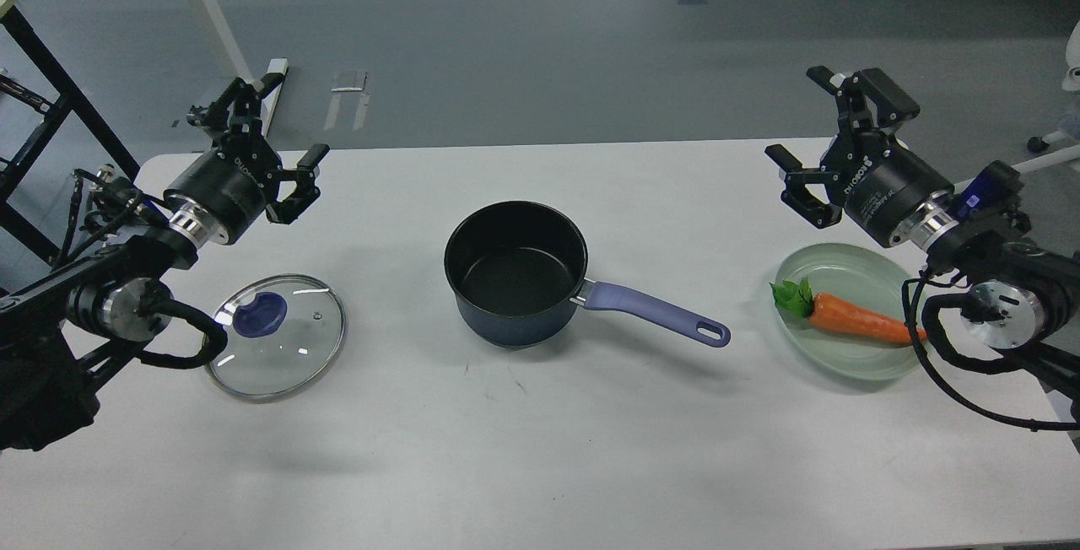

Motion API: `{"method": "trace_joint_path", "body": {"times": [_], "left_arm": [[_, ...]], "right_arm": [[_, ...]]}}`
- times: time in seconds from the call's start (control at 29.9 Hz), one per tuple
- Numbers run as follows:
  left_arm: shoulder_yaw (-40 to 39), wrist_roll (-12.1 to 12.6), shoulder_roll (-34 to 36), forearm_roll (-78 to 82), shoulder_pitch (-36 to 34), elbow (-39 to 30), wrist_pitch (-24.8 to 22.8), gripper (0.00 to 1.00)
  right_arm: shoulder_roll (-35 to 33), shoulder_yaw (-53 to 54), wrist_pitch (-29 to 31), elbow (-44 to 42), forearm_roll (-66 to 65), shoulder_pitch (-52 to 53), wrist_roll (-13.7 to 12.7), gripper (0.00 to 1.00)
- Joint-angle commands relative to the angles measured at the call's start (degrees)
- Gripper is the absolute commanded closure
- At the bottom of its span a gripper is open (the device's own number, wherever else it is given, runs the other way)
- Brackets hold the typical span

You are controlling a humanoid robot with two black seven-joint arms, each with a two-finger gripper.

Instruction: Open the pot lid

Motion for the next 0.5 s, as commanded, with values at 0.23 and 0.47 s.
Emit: {"method": "trace_joint_path", "body": {"times": [0.23,0.47], "left_arm": [[-6.59,0.11,-0.46,-0.14,3.78,0.49,-5.14,0.01],[-7.47,0.19,-0.37,0.04,4.4,0.49,-4.88,0.01]], "right_arm": [[4.09,0.07,9.05,-5.12,5.35,-2.59,0.01,0.0],[4.79,1.56,9.05,-4.94,5.0,-2.93,0.01,0.0]]}}
